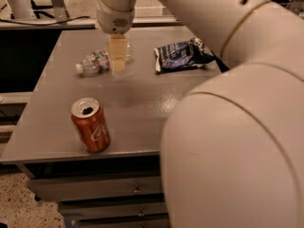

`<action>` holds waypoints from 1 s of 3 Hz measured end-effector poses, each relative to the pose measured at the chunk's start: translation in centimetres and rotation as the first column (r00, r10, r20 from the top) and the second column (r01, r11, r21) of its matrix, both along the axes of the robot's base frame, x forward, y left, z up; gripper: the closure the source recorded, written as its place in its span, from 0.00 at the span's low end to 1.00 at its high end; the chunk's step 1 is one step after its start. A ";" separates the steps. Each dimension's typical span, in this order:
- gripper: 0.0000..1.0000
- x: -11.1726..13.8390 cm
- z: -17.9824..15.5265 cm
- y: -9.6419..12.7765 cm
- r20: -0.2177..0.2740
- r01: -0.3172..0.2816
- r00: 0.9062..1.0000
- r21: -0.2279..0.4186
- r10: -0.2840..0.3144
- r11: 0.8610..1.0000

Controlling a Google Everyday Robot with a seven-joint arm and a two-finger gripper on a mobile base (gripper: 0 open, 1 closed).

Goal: Knock water bottle over

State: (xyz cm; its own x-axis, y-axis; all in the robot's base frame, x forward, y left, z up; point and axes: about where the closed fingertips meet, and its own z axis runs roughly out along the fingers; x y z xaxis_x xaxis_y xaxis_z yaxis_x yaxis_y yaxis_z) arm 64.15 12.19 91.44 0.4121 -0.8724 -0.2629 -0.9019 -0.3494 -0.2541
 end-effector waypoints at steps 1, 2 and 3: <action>0.00 -1.3 2.9 -3.8 0.092 0.015 0.995 0.161 -0.030 0.987; 0.00 -3.1 5.0 -8.0 0.175 0.027 0.981 0.320 -0.087 0.947; 0.00 -4.3 6.5 -14.3 0.239 0.094 0.949 0.406 -0.205 0.909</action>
Offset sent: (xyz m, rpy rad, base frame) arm -0.0381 -0.1696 0.0800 0.5516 -0.3525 -0.1845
